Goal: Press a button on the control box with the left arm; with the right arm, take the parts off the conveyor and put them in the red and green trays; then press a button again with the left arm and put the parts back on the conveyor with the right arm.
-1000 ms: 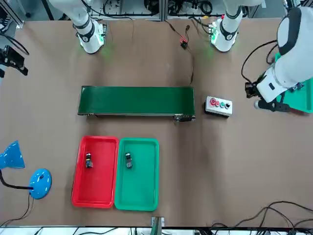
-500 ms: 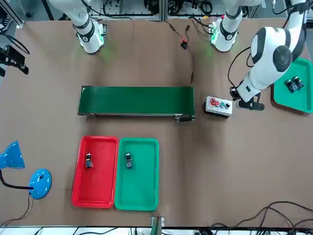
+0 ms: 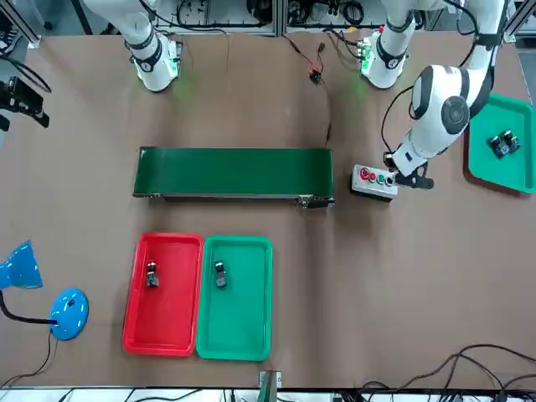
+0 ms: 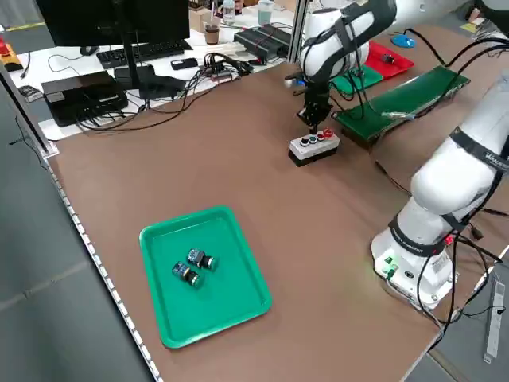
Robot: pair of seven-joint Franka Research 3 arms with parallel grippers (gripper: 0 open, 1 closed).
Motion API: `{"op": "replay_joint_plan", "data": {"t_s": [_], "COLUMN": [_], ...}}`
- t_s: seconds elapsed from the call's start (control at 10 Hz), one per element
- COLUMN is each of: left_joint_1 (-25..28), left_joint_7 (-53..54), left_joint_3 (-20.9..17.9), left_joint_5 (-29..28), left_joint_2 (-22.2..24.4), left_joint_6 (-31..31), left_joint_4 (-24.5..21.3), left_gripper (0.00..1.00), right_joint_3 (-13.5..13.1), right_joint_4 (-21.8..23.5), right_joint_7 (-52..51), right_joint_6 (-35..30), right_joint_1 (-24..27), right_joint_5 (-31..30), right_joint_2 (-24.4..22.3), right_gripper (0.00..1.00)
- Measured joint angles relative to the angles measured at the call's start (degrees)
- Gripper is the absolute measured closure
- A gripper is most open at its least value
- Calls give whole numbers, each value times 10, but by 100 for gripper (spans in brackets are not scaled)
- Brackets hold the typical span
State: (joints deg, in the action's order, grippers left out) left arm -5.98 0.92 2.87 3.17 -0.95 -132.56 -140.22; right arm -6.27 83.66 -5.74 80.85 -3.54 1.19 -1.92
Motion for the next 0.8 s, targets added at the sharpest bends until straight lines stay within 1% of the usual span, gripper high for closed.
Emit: {"op": "replay_joint_plan", "data": {"t_s": [0.2,0.5,0.8], "left_joint_1": [0,-1,-1], "left_joint_7": [1,1,1], "left_joint_3": [3,15,17], "left_joint_5": [0,0,0], "left_joint_2": [-16,-24,-39], "left_joint_6": [-13,-20,-34], "left_joint_4": [1,2,7], "left_gripper": [99,99,99], "right_joint_3": [0,0,0], "right_joint_4": [0,0,0], "right_joint_7": [0,0,0], "right_joint_6": [0,0,0], "right_joint_1": [0,0,0], "right_joint_5": [0,0,0], "right_joint_2": [0,0,0], "right_gripper": [0,0,0]}}
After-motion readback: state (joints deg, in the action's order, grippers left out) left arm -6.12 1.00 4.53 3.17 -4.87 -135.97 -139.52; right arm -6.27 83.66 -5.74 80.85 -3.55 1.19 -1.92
